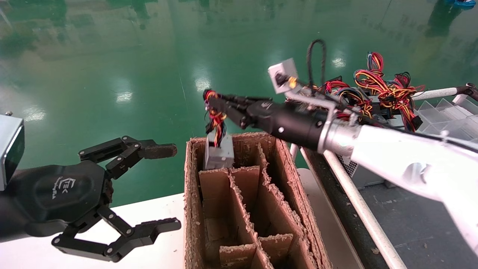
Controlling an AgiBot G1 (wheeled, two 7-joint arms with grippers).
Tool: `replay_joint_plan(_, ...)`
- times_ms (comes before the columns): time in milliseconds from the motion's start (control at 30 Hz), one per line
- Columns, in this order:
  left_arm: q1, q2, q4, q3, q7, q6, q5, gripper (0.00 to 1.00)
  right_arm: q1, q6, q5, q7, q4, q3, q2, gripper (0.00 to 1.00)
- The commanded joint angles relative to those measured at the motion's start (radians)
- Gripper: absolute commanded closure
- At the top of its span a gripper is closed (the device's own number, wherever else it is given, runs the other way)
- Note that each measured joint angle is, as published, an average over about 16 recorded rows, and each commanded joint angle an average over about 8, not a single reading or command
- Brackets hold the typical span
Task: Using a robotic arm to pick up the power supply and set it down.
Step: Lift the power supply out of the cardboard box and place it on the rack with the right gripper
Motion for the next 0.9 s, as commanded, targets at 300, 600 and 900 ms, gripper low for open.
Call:
replay_joint_plan(300,0.000,0.000,0.000,0.000,0.000,0.000,0.000,0.00,0.028,-0.065,0.064,0.058,0.094,0.053,0.136,1.00)
replay_joint_plan(600,0.000,0.000,0.000,0.000,0.000,0.000,0.000,0.00,0.070,-0.191,0.097,0.124,0.158,0.079,0.303,1.00)
replay_joint_plan(900,0.000,0.000,0.000,0.000,0.000,0.000,0.000,0.00,0.134,-0.377,0.110,0.160,0.121,0.089,0.440,1.00)
